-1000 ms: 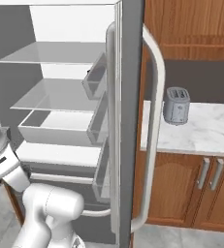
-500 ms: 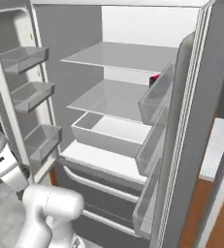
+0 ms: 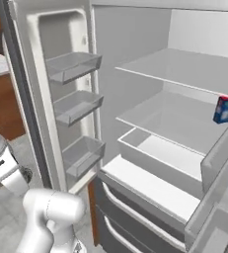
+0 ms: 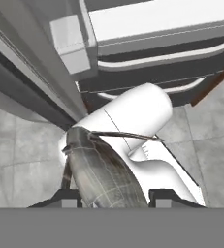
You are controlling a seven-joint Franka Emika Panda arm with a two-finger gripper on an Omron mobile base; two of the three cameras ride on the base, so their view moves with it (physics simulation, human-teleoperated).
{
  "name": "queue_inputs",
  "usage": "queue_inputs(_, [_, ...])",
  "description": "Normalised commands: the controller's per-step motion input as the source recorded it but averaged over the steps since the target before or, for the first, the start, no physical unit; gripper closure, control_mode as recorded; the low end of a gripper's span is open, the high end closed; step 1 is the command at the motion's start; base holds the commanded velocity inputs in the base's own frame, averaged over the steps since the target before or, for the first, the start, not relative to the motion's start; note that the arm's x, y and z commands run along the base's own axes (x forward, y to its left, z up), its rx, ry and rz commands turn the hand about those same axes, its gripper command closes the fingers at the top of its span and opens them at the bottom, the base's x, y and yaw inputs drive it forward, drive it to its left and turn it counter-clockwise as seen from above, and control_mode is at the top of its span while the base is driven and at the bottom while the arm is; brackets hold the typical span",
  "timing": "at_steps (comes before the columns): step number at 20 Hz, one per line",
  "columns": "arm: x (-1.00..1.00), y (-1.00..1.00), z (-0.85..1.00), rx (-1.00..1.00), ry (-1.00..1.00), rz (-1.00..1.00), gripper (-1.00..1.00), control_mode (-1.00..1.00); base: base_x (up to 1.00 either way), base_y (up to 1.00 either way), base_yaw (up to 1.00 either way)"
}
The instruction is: Take the fish out of the fridge, briefly rinse it in the sink, and place it on the tray next to the sink.
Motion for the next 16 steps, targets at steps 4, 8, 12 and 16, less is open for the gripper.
queue_inputs(4, [0.00,0.00,0.00,0.00,0.00,0.00,1.00,1.00,-0.73,0.20,0.64])
queue_inputs(8, [0.00,0.00,0.00,0.00,0.00,0.00,1.00,1.00,-0.63,0.35,0.64])
queue_inputs(12, [0.00,0.00,0.00,0.00,0.00,0.00,1.00,1.00,-0.40,0.36,0.70])
queue_inputs(16, [0.00,0.00,0.00,0.00,0.00,0.00,1.00,1.00,-0.05,0.34,0.81])
